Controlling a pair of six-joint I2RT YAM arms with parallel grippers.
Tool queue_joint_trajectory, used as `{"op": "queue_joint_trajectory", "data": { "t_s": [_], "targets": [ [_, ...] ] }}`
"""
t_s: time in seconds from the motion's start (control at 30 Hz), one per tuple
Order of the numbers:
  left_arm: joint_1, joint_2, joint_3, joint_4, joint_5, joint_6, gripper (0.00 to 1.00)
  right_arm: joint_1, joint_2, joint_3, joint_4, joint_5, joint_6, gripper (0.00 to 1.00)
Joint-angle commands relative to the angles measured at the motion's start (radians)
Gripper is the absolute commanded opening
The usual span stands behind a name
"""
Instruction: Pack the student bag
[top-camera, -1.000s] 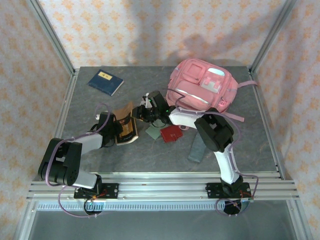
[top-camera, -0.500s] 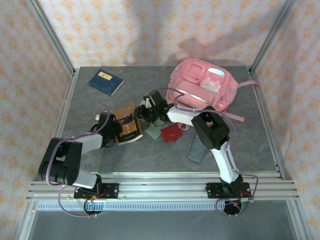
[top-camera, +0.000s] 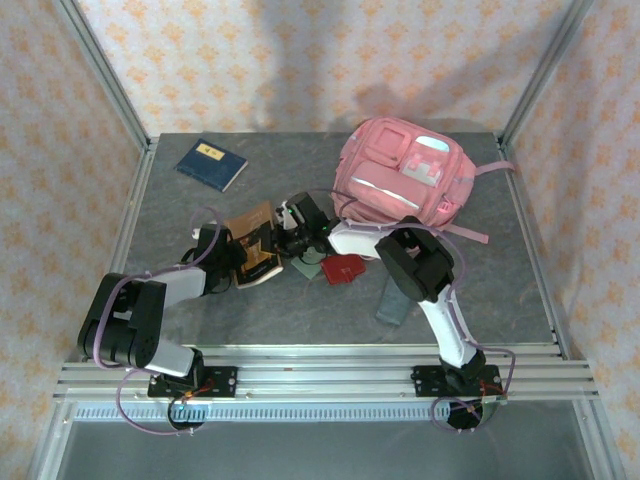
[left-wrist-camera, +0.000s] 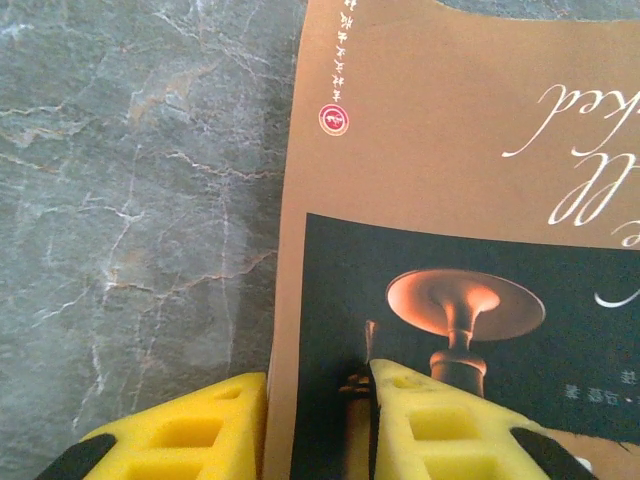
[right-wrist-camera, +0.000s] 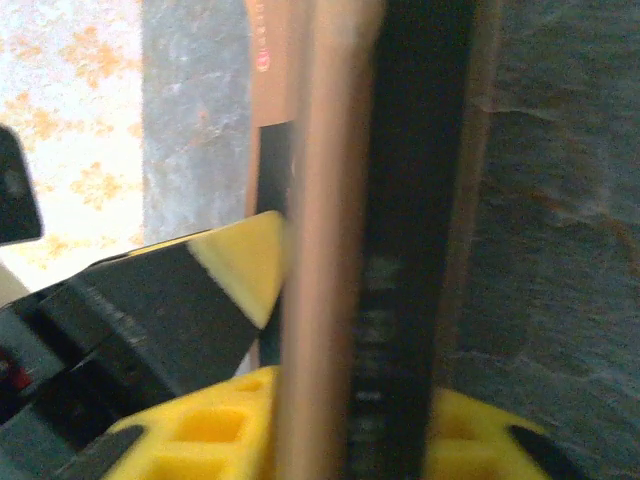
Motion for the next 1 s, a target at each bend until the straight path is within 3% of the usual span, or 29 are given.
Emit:
{"op": "queue_joint_trajectory", "data": {
  "t_s": [0.0, 0.17, 0.43, 0.67, 0.97],
  "targets": [
    [-0.019, 0.016, -0.044, -0.067, 0.082, -0.023, 0.33, 0.016, -0.022, 0.002, 0.026, -0.021, 0.002, 0.13],
    [-0.019, -0.134, -0.067, -0.047, 0.143, -0.058, 0.66, -0.028, -0.164, -0.098, 0.100, -0.042, -0.002, 0.05],
    [-0.011, -0.492, -0.099, 0.125, 0.312, -0.150, 0.89, -0.119, -0.424, -0.219, 0.095, -0.128, -0.086, 0.02],
    [-0.007, -0.569, -0.110, 0.274, 0.473, -0.219, 0.93, -0.164, -0.570, -0.262, 0.113, -0.274, -0.114, 0.01],
    [-0.007, -0.572, -0.202, 0.671, 0.630, -0.371, 0.95, -0.164, -0.637, -0.297, 0.242, -0.455, -0.041, 0.00]
  ]
}}
